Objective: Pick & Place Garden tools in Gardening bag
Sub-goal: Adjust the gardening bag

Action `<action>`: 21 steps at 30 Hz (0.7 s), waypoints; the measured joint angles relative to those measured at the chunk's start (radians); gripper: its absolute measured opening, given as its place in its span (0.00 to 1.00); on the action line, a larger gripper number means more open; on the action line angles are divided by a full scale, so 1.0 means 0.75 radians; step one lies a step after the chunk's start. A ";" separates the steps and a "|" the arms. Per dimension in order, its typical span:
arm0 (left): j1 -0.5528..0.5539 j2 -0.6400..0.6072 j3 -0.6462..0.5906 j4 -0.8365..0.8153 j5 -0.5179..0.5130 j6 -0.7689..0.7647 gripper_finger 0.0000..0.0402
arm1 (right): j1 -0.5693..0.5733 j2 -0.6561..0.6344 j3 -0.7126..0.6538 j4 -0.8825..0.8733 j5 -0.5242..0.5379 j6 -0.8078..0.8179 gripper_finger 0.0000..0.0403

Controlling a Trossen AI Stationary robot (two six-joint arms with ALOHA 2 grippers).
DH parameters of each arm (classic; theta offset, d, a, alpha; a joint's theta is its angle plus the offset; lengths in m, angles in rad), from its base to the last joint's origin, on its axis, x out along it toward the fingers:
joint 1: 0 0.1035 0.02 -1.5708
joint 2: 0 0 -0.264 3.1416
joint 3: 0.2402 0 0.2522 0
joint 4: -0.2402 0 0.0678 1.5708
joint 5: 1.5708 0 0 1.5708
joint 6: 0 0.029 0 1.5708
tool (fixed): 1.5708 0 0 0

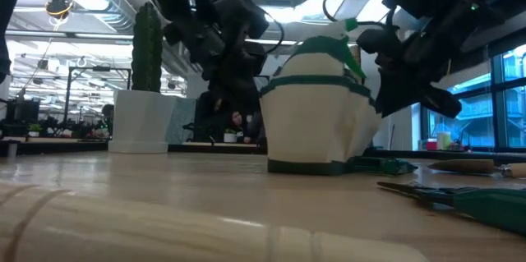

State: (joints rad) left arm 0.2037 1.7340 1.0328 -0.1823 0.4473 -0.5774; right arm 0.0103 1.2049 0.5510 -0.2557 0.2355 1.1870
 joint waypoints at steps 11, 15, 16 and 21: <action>-0.196 0.000 0.000 0.027 -0.004 -0.108 0.00 | -0.128 0.000 0.000 0.017 -0.052 -0.142 0.00; -0.248 0.000 0.000 0.083 -0.006 -0.152 0.00 | -0.181 0.000 0.000 0.067 -0.094 -0.207 0.00; -0.256 0.000 0.000 0.084 -0.007 -0.158 0.00 | -0.193 0.001 0.000 0.079 -0.105 -0.219 0.00; -0.262 -0.034 0.000 0.018 -0.037 -0.169 0.01 | -0.213 0.000 0.000 0.106 -0.117 -0.232 0.00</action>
State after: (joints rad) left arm 0.0074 1.7085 1.0328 -0.1687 0.4192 -0.7044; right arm -0.1497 1.2050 0.5510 -0.1759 0.1474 1.0130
